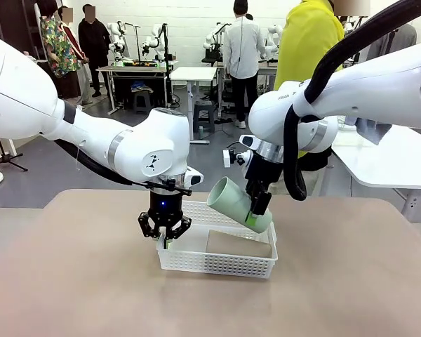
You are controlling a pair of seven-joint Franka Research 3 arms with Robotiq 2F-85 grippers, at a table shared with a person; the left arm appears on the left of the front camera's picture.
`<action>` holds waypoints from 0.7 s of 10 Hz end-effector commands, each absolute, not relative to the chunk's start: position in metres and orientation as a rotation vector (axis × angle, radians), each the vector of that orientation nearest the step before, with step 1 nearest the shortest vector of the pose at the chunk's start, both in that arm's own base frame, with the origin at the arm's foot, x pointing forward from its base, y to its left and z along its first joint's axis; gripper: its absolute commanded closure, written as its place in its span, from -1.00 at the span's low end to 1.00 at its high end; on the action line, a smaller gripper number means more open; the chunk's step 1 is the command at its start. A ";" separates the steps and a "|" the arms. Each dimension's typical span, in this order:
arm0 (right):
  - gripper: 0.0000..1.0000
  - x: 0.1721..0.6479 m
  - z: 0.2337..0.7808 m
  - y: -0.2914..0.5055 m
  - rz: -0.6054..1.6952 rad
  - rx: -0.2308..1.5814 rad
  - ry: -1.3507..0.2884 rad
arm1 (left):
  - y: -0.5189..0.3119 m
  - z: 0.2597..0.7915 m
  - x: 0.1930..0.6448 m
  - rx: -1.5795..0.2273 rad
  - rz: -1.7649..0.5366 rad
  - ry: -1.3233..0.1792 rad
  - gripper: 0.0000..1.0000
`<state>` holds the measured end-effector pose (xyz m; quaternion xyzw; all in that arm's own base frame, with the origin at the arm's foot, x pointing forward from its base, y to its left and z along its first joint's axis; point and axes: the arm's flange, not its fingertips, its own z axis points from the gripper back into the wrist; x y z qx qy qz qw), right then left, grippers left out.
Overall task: Clean and organize the cups into the basket.
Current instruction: Pick up the Reusable plastic cup from the right side of the table and stack it inside the Organizing basket in the center of the table.
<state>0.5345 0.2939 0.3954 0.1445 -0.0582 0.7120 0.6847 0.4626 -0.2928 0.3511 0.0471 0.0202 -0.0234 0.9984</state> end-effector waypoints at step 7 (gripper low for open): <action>-1.00 0.556 0.356 0.302 1.641 0.316 -0.073 | -0.292 0.351 0.463 0.102 -0.061 0.032 0.94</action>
